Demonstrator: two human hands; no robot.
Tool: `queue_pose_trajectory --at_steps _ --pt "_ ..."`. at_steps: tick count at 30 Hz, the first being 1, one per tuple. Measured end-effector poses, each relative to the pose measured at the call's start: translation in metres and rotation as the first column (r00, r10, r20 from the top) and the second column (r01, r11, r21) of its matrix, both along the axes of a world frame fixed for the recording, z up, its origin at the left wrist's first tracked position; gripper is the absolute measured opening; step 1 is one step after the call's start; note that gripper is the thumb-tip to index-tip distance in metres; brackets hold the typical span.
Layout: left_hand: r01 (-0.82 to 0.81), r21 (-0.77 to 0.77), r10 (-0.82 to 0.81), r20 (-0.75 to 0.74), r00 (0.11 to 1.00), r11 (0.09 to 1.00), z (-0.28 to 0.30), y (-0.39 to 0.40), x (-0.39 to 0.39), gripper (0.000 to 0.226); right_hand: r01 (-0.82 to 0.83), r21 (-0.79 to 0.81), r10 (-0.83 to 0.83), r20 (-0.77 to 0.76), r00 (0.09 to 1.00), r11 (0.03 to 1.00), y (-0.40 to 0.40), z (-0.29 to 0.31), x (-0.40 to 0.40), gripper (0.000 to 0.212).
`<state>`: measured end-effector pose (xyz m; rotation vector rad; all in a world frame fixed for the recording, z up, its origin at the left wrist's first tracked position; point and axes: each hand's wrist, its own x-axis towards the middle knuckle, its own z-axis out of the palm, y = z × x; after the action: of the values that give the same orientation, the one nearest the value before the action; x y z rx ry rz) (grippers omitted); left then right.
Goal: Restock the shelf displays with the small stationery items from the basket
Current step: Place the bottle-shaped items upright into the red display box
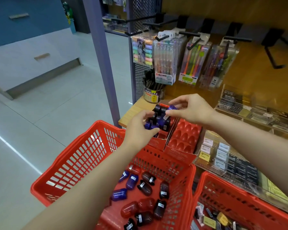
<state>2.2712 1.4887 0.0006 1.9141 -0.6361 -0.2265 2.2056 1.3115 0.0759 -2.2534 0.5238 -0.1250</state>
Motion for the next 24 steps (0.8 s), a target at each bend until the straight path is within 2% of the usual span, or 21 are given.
queue_pose_trajectory --at_steps 2,7,10,13,18,24 --pt "0.006 0.189 -0.034 0.144 0.989 0.982 -0.004 0.009 0.004 0.046 0.012 -0.126 -0.015 -0.021 1.000 0.992 -0.002 -0.005 -0.001 0.040" --pt "0.175 0.385 -0.261 0.185 0.948 0.906 -0.017 0.018 0.005 0.055 -0.016 -0.251 0.020 0.014 1.000 0.968 0.012 -0.027 0.000 0.039" --pt "0.197 0.482 -0.346 0.243 0.906 0.854 -0.022 0.018 0.007 0.059 -0.063 -0.325 0.061 -0.017 0.998 0.943 0.021 -0.041 -0.001 0.040" --pt "0.197 0.514 -0.379 0.277 0.883 0.835 -0.025 0.020 0.009 0.061 -0.072 -0.415 0.068 -0.025 0.997 0.907 0.027 -0.055 -0.007 0.041" --pt "0.210 0.511 -0.403 0.304 0.863 0.834 -0.030 0.023 0.012 0.061 0.024 -0.485 0.000 0.050 0.999 0.874 0.034 -0.073 -0.013 0.040" --pt "0.232 0.529 -0.431 0.292 0.854 0.816 -0.032 0.025 0.011 0.065 -0.020 -0.609 0.029 0.005 1.000 0.793 0.042 -0.081 -0.012 0.029"
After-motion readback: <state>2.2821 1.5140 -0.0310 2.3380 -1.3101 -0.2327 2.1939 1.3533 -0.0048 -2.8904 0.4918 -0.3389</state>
